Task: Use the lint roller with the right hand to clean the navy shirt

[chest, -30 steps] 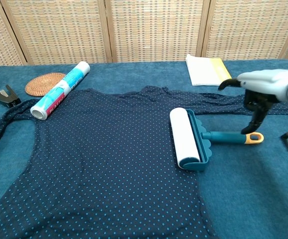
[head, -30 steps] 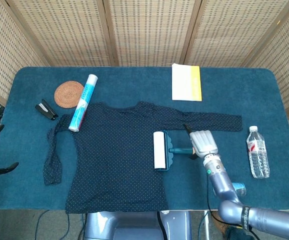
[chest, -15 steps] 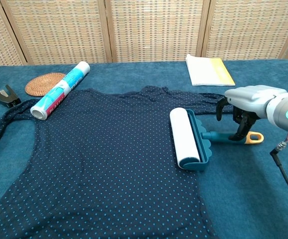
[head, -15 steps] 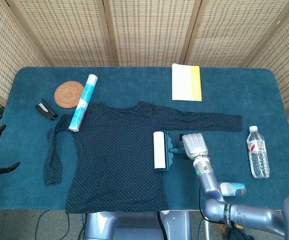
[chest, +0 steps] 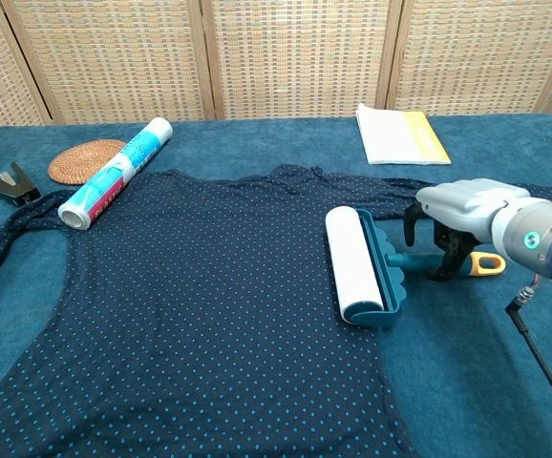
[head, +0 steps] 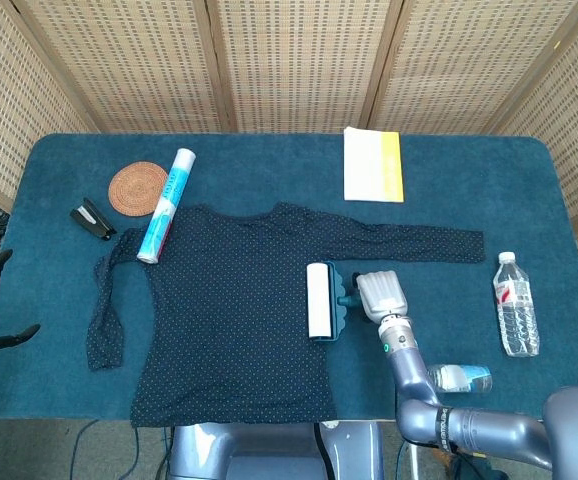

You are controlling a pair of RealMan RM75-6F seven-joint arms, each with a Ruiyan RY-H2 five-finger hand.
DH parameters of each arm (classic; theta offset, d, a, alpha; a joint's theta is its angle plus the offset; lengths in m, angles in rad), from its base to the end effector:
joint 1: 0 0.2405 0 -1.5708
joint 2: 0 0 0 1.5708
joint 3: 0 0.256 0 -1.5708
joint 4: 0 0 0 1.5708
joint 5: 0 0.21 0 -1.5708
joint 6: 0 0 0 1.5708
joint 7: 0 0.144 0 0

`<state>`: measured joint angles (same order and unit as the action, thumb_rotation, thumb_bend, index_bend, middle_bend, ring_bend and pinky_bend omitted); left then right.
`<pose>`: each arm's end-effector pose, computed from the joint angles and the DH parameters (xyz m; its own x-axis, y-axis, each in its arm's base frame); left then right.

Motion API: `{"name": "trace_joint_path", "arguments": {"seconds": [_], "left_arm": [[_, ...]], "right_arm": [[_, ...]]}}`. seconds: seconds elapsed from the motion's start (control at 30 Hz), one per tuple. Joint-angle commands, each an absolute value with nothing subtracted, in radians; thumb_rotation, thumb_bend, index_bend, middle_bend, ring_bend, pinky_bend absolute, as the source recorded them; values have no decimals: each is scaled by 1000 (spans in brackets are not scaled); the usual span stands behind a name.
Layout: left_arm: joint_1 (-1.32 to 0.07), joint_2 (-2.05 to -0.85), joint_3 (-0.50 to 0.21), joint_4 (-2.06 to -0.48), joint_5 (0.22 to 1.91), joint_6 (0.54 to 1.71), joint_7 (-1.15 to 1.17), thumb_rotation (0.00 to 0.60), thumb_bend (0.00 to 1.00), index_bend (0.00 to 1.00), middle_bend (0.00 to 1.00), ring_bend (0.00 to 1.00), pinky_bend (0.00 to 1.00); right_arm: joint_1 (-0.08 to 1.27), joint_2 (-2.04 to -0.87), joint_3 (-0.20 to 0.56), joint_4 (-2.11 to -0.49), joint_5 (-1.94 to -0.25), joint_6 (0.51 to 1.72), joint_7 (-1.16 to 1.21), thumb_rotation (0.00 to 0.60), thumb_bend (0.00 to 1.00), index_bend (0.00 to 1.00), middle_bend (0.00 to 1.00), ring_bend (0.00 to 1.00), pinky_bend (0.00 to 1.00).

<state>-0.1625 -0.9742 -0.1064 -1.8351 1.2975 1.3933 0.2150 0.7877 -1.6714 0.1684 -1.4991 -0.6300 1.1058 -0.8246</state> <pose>-0.2857 0.2099 0.1874 0.4872 0.0412 0.8723 0.8685 0.0819 -0.4889 -0.1640 -0.3340 -0.0463 0.5802 -0.3562 0.7324 -0.8093 -0.1507 0.5678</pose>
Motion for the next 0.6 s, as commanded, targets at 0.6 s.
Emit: {"name": "trace_joint_path", "arguments": {"seconds": [0.6], "left_arm": [[-166, -965, -104, -1836, 1296, 1384, 190, 600, 0, 0, 0, 0, 0]], "right_arm": [[807, -1637, 169, -1539, -688, 1144, -863, 600, 828, 720, 1000, 1000, 1000]]}}
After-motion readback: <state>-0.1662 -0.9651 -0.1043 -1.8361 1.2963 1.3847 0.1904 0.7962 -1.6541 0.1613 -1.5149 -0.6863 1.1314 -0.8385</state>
